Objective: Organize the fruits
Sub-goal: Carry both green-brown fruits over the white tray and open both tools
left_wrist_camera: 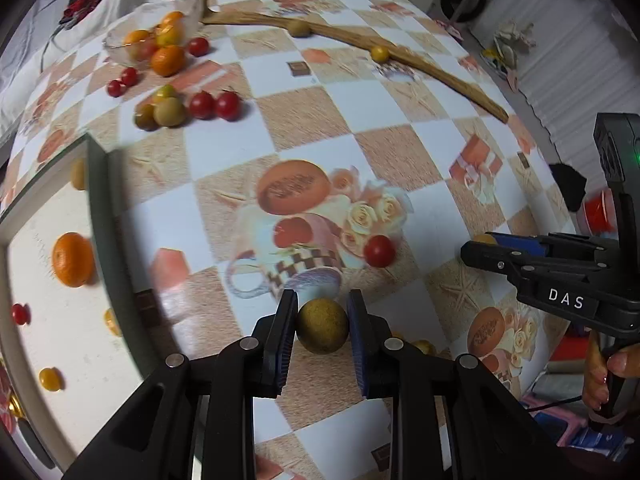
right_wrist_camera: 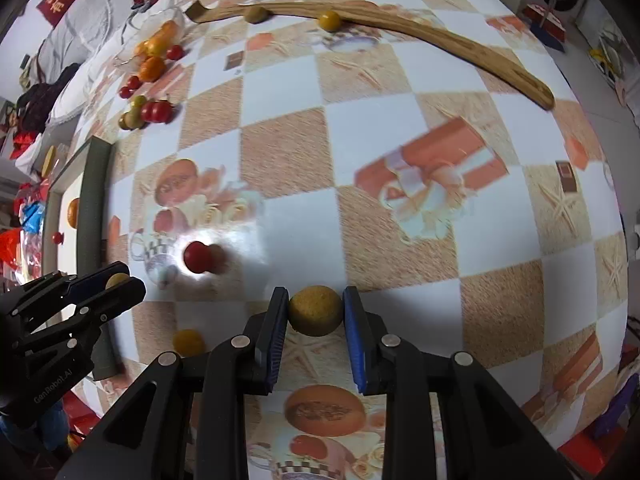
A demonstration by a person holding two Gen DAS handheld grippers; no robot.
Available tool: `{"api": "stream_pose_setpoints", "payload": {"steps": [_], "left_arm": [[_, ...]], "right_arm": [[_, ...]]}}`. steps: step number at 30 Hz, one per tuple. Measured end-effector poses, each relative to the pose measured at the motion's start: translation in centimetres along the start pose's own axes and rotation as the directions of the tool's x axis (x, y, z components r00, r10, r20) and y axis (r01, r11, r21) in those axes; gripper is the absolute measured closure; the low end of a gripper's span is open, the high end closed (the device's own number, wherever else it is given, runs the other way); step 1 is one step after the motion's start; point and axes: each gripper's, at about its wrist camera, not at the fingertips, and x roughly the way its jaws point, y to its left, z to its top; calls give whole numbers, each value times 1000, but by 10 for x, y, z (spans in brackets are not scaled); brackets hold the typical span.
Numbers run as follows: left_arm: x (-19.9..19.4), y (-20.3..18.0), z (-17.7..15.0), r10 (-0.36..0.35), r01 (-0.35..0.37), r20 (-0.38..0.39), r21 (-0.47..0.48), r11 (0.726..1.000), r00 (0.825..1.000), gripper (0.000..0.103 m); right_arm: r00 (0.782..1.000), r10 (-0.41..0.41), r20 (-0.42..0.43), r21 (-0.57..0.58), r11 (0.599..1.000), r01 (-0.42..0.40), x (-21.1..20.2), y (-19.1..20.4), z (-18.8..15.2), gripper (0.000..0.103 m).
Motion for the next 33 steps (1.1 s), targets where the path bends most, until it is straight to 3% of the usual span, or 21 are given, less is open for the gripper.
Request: {"api": "stream_pose_setpoints", "payload": {"steps": [17, 33], "left_arm": [[-49, 84, -37, 97, -83, 65, -185, 979, 993, 76], [-65, 188, -106, 254, -231, 7, -395, 889, 967, 76]], "right_arm": [[997, 70, -13, -187, 980, -71, 5, 108, 21, 73], [980, 172, -102, -424, 884, -199, 35, 265, 18, 73]]}}
